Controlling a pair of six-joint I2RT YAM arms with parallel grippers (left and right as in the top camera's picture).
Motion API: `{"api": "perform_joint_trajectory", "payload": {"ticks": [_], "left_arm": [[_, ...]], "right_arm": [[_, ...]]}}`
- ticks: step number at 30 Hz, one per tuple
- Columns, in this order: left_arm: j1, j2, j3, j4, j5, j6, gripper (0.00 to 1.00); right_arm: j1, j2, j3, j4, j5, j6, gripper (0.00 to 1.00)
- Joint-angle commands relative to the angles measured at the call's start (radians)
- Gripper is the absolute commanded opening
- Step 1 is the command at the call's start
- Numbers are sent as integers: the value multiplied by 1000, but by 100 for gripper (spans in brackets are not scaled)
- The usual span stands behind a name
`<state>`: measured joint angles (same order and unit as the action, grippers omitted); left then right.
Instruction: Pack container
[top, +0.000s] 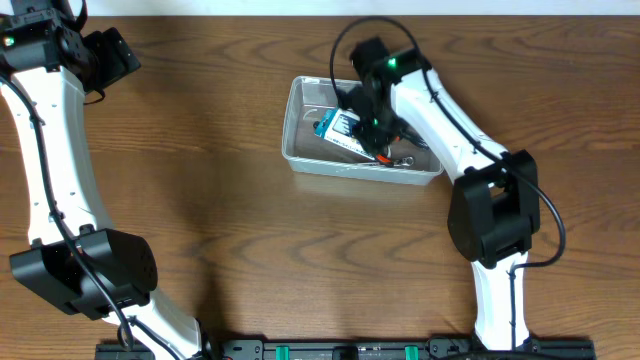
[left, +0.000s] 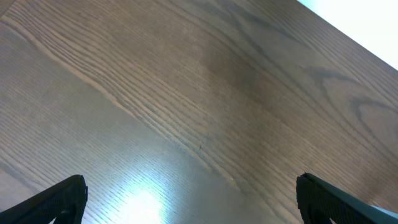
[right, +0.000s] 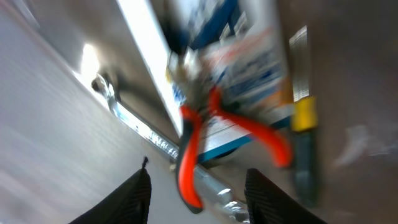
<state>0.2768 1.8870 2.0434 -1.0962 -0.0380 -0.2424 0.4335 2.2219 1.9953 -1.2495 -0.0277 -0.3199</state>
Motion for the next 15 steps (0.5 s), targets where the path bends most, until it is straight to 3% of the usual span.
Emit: {"api": "perform_joint_trajectory", "payload": {"ticks": [1, 3, 8, 15], "left_arm": [[0, 4, 5, -3, -16, 2, 98], [0, 4, 5, -3, -16, 2, 98], [0, 4, 5, -3, -16, 2, 98], [0, 4, 5, -3, -16, 2, 98]], "right_arm": [[2, -6, 171, -31, -4, 48, 57], [-3, -6, 278, -56, 29, 93, 99], [-45, -6, 478, -66, 149, 195, 99], [-118, -6, 546, -63, 152, 196, 99]]}}
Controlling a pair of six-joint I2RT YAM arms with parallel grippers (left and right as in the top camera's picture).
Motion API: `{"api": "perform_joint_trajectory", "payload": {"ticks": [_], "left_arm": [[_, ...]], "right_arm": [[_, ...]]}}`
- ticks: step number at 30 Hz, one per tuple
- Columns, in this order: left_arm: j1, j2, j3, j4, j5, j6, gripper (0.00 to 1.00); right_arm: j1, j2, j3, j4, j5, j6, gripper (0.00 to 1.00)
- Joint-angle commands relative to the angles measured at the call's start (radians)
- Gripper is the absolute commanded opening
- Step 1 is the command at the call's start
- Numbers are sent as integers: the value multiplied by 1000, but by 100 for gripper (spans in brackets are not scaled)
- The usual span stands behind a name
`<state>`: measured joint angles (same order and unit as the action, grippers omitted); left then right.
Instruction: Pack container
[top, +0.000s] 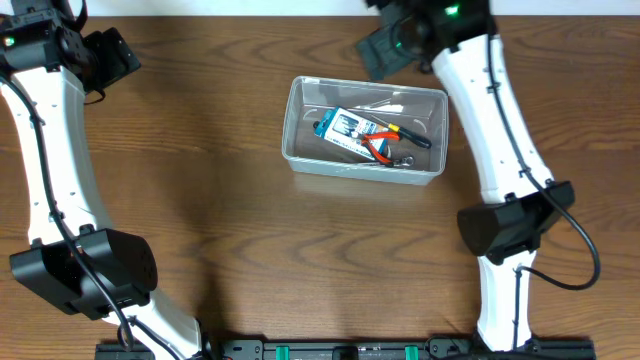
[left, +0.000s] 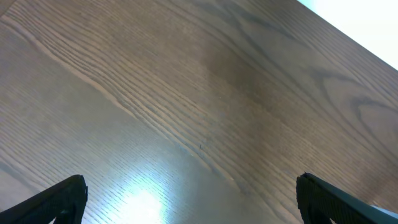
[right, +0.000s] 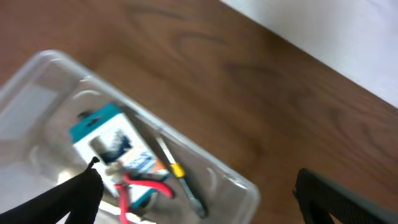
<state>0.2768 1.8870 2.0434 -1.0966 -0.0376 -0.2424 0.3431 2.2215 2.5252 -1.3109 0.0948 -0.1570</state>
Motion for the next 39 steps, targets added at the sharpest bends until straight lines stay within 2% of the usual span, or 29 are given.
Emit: {"api": "perform_joint_trajectory", "payload": {"ticks": [1, 25, 31, 39], "left_arm": [[0, 4, 5, -2, -16, 2, 98], [0, 4, 5, -2, -16, 2, 98], [0, 4, 5, -2, -16, 2, 98], [0, 4, 5, -2, -16, 2, 98]], "right_arm": [[-34, -5, 14, -2, 29, 33, 99], [-56, -11, 12, -11, 29, 33, 99], [-26, -177, 12, -16, 30, 26, 99], [-10, -494, 8, 63, 37, -156, 99]]}}
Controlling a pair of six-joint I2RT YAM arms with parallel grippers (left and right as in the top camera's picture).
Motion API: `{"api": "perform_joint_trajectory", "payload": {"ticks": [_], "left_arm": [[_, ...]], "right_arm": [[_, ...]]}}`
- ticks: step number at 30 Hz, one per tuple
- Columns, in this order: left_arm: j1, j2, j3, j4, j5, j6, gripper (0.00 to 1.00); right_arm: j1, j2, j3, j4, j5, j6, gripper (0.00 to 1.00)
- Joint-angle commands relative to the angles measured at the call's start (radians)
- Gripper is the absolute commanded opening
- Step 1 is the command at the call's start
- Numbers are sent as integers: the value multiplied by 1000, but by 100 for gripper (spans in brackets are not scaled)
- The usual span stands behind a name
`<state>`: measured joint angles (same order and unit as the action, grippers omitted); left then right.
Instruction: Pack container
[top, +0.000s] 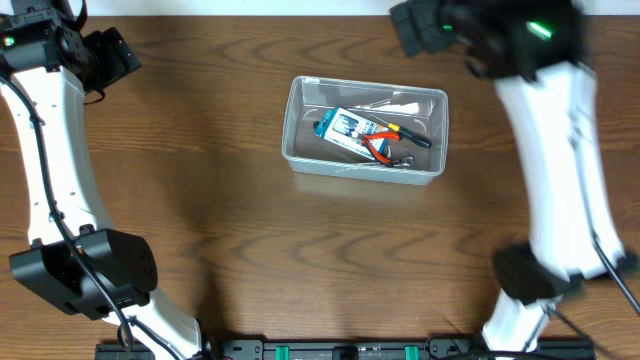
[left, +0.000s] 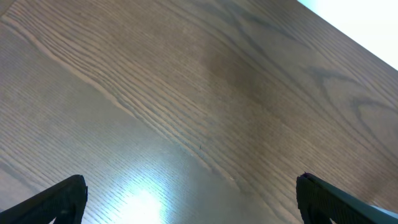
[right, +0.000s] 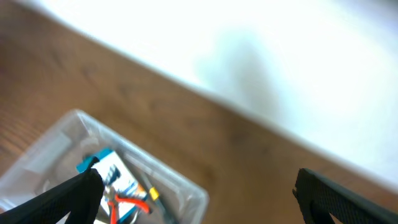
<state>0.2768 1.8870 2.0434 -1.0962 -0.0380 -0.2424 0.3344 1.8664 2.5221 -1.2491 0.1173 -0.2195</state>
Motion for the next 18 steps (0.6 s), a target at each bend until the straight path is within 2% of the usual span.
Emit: {"api": "perform_joint_trajectory", "payload": {"ticks": [1, 4, 8, 14, 18], "left_arm": [[0, 4, 5, -3, -16, 2, 98], [0, 4, 5, -3, -16, 2, 98], [0, 4, 5, -3, -16, 2, 98], [0, 4, 5, -3, -16, 2, 98], [0, 4, 5, -3, -16, 2, 98]], "right_arm": [[-10, -180, 4, 3, 14, -106, 99], [-56, -311, -57, 21, 0, -109, 99], [-155, -521, -282, 135, -52, -80, 99], [-218, -872, -824, 446, -56, -75, 99], [-239, -1059, -1142, 613, -77, 10, 99]]}}
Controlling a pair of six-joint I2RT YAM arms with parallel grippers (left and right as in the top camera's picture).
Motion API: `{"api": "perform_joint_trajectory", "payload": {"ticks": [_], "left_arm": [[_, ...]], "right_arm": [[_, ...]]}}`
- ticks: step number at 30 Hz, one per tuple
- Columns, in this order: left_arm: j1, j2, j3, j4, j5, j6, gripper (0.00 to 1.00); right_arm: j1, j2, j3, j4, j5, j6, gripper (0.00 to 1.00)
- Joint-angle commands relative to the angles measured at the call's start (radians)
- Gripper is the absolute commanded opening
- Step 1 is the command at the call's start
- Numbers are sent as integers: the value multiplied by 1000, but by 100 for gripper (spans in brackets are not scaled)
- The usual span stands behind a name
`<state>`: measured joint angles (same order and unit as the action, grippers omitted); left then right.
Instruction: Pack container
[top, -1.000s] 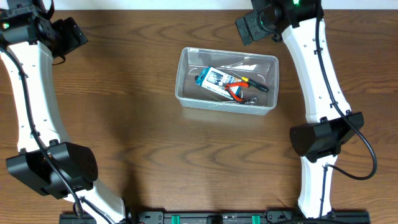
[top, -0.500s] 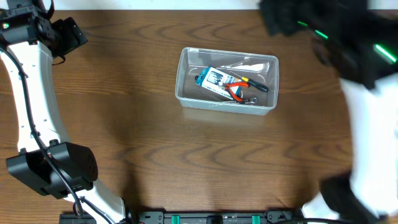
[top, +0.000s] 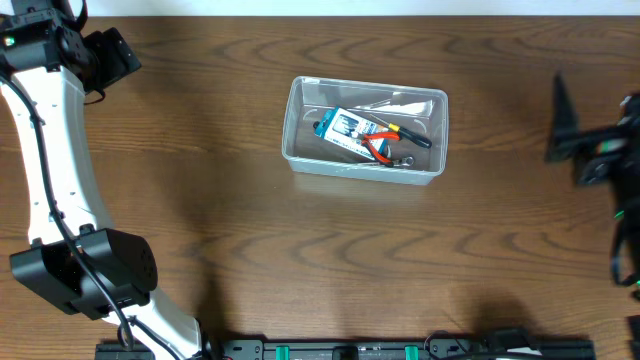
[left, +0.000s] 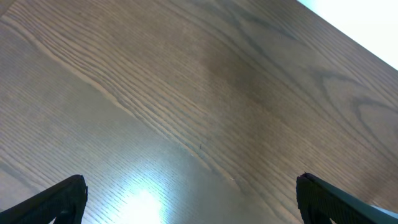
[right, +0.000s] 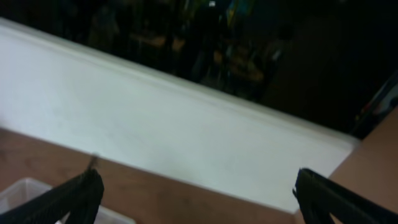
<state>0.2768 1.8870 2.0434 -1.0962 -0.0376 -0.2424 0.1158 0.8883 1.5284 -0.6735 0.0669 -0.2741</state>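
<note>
A clear plastic container sits mid-table. Inside it lie a blue-and-white package, red-handled pliers and a yellow-and-black screwdriver. My right gripper is at the table's far right edge, well away from the container. In its wrist view the right gripper is open and empty, and only a corner of the container shows. My left gripper is at the far left corner. The left gripper is open over bare wood.
A white wall runs along the table's back edge, with a dark room behind it. The wooden tabletop stretches around the container on all sides. The arm bases stand at the front edge.
My right arm has moved from the back edge behind the container to the table's far right edge. Its camera now faces the wall rather than the container. The left arm has not moved.
My right gripper was open low inside the container, right over the pliers and the package. Then it was raised behind the container with nothing in it, then farther up and back, and now far to the right. The contents stayed in place.
</note>
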Motion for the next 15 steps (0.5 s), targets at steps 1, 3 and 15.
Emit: {"api": "perform_joint_trajectory", "payload": {"ticks": [1, 3, 15], "left_arm": [[0, 4, 5, -3, -16, 2, 98], [0, 4, 5, -3, -16, 2, 98], [0, 4, 5, -3, -16, 2, 98]], "right_arm": [[-28, -127, -222, 67, -38, 100, 99], [-39, -200, -340, 116, -49, 162, 99], [-45, -657, -1039, 474, -48, 377, 99]]}}
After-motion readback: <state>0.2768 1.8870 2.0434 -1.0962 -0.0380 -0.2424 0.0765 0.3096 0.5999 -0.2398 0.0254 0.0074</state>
